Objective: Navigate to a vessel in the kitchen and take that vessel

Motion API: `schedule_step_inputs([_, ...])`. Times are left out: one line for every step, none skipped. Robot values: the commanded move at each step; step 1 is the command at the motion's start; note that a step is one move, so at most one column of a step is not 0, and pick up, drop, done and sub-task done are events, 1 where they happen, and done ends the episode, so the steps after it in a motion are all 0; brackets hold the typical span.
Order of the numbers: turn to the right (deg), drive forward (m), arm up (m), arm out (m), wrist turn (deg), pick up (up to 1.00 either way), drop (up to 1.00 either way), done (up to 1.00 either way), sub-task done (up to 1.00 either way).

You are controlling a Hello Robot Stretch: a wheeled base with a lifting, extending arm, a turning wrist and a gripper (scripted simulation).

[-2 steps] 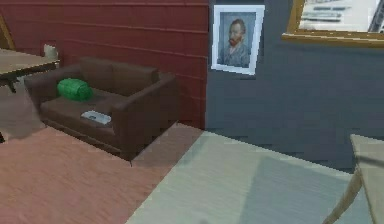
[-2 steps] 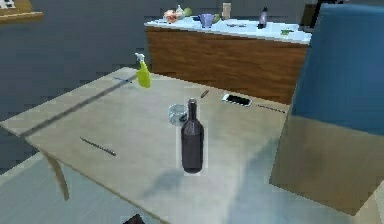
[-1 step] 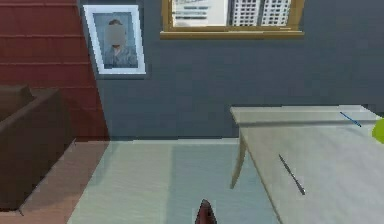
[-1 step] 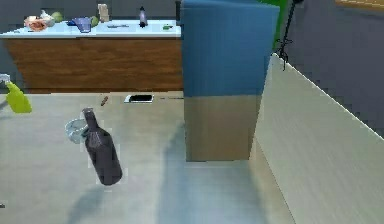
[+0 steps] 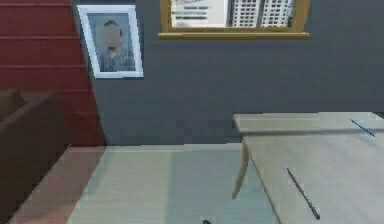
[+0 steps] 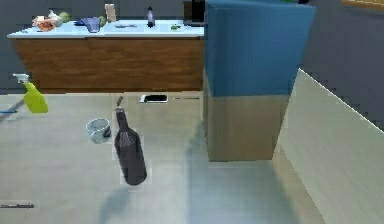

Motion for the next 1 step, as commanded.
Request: schedule_step_inputs([-24.0,0.0,0.0,0.0,0.0,0.0,0.0,0.0,0.0])
